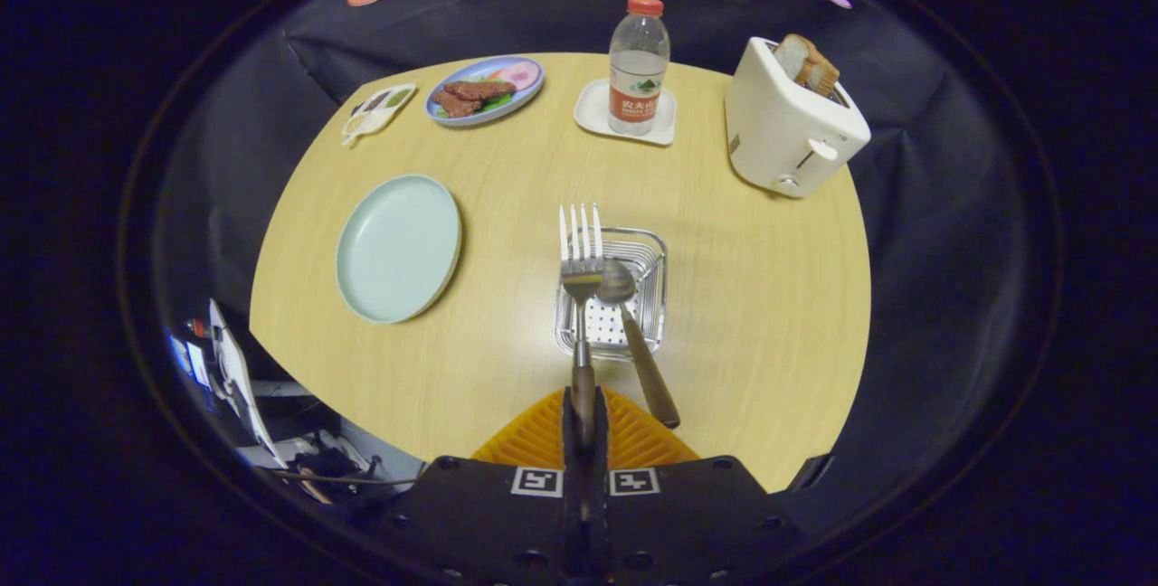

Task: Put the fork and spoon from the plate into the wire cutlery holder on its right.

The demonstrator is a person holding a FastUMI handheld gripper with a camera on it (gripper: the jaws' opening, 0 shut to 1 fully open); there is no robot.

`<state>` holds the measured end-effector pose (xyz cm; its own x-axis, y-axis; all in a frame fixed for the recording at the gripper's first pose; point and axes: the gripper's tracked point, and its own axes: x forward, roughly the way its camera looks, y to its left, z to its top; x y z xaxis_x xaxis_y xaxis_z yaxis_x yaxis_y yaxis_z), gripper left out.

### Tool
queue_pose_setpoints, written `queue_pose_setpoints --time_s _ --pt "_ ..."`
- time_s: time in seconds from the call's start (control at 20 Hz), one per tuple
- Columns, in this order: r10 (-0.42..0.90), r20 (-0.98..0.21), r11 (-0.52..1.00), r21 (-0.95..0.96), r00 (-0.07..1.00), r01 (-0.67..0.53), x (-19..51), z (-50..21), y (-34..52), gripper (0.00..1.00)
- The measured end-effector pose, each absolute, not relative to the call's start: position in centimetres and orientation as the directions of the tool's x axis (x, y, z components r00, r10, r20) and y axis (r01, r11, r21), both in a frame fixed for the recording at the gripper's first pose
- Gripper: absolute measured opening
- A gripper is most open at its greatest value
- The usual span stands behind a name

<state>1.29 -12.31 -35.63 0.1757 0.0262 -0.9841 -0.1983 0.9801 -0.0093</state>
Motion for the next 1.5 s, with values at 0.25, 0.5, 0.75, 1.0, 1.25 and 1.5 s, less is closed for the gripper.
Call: queue_pose_setpoints --time_s 0.25,0.5,0.75,1.0,1.25,1.5 --pt "0.057 -0.993 0.977 0.035 0.102 -0.209 0.8 -35.7 -12.7 0.05" --pt "0.057 -0.998 0.983 0.049 0.037 -0.179 0.7 -35.6 -13.7 0.05" --pt "0.059 -0.998 0.986 0.057 0.006 -0.159 1.2 -35.6 -14.1 0.05" --pt "0.046 -0.998 0.985 0.050 -0.031 -0.167 2.0 -36.0 -13.5 0.05" --pt "0.017 -0.997 0.985 0.030 -0.075 -0.172 2.5 -36.1 -13.5 0.05" --pt "-0.009 -0.996 0.980 0.008 -0.087 -0.201 3.2 -36.0 -13.2 0.05"
